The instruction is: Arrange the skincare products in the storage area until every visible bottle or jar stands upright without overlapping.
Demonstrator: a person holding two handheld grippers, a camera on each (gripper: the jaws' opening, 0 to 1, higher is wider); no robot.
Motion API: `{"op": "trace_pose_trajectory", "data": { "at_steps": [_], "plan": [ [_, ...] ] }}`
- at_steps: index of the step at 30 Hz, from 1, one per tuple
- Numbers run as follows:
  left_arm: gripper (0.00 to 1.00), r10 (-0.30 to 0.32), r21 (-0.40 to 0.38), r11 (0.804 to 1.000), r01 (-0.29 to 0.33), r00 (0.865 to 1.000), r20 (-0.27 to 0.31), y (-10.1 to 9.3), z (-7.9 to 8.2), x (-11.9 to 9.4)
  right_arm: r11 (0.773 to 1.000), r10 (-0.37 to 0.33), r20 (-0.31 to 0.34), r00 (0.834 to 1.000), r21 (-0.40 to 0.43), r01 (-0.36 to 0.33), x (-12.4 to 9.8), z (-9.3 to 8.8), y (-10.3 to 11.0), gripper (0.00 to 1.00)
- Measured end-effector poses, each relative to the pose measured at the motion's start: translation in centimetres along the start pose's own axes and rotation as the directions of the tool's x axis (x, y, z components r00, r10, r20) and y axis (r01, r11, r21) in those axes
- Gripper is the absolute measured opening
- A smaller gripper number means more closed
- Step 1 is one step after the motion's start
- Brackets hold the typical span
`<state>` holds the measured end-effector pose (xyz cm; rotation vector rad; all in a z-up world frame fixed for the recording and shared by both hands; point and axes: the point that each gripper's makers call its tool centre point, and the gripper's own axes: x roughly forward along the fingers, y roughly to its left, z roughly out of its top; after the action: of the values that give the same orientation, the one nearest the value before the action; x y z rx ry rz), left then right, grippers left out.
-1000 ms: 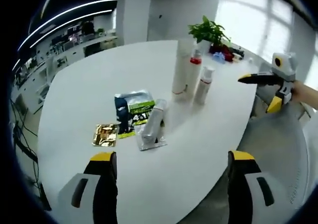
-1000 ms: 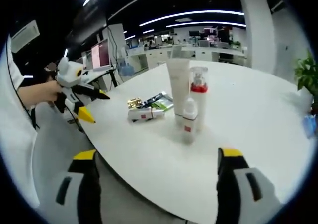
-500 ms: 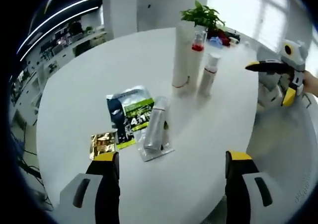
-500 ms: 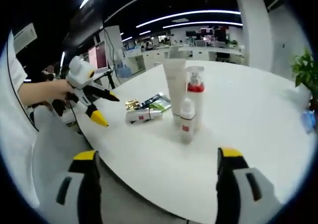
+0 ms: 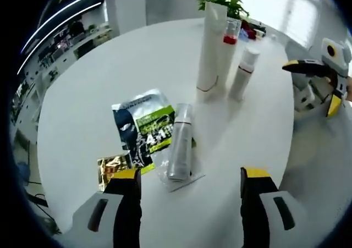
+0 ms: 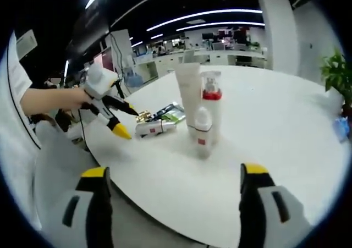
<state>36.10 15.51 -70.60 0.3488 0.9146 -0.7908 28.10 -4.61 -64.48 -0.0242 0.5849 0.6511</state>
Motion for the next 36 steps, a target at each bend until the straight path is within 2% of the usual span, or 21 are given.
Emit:
{"op": "trace_pose_trajectory", "data": {
  "at_steps": [7, 12, 24, 29, 36],
  "plan": [
    [0.61, -0.001, 0.046, 0.999, 0.003, 0.999, -0.045, 0.7, 0.4, 1.4, 1.0, -0.008, -0.008, 1.0, 0.013, 0.008, 0.2, -0.3, -0.5, 0.98],
    [0.49, -0.005, 0.075, 0.997, 0.011, 0.996, -0.09, 0.9, 0.7, 2.3, 1.0, -0.012, -0.011, 1.0, 0.021, 0.012, 0.3, -0.3, -0.7, 0.97],
    [0.41, -0.013, 0.127, 0.991, 0.034, 0.987, -0.161, 1.0, 1.5, 4.2, 0.999, -0.018, -0.02, 1.0, 0.037, 0.019, 0.5, -0.7, -1.1, 0.97],
    [0.31, -0.028, 0.132, 0.99, 0.054, 0.981, -0.19, 0.7, 1.7, 4.8, 0.999, -0.024, -0.02, 1.0, 0.043, 0.024, 0.4, -0.8, -1.4, 0.97],
    [0.29, -0.03, 0.131, 0.989, 0.061, 0.973, -0.227, 0.7, 1.4, 5.5, 0.998, -0.028, -0.023, 0.999, 0.047, 0.029, 0.4, -1.0, -1.6, 0.96]
  ]
}}
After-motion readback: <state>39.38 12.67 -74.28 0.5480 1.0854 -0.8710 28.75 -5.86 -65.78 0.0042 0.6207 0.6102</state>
